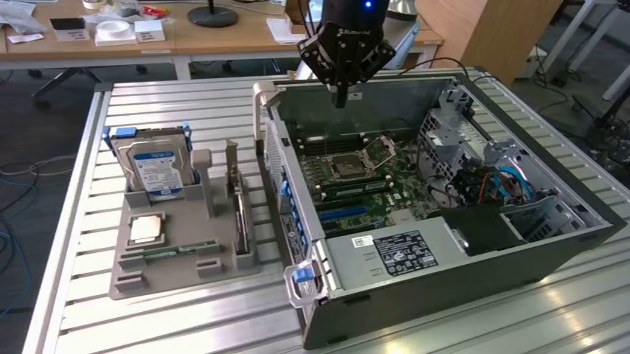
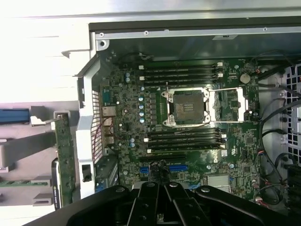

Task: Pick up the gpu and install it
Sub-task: 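Reach for the gpu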

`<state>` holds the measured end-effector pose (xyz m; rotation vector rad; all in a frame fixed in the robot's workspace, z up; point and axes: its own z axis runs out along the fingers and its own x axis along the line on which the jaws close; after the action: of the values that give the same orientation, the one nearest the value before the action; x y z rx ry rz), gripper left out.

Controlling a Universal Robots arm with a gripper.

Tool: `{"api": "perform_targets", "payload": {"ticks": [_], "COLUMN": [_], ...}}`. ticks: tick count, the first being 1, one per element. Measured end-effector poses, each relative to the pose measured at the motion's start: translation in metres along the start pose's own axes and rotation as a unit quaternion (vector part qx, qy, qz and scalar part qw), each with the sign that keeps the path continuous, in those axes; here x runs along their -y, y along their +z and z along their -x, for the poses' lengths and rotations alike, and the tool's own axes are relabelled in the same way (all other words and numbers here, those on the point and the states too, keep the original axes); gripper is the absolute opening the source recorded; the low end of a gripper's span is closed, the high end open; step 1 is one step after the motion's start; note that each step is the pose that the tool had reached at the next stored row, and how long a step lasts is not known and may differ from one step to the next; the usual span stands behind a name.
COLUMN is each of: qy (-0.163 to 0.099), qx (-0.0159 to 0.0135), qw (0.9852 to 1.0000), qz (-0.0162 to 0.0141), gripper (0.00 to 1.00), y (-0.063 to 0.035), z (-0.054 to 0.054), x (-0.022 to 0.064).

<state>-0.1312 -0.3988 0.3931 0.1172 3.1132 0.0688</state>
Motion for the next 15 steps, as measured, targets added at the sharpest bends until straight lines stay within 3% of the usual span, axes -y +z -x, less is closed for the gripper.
{"api": "perform_targets", "payload": {"ticks": [15], "qy": [0.002], "qx": [0.0007], "qw": [1.0], "qz": [0.0], "gripper": [0.11], "y": [-0.0006], "z": [-0.024], "x": [0.0018]}}
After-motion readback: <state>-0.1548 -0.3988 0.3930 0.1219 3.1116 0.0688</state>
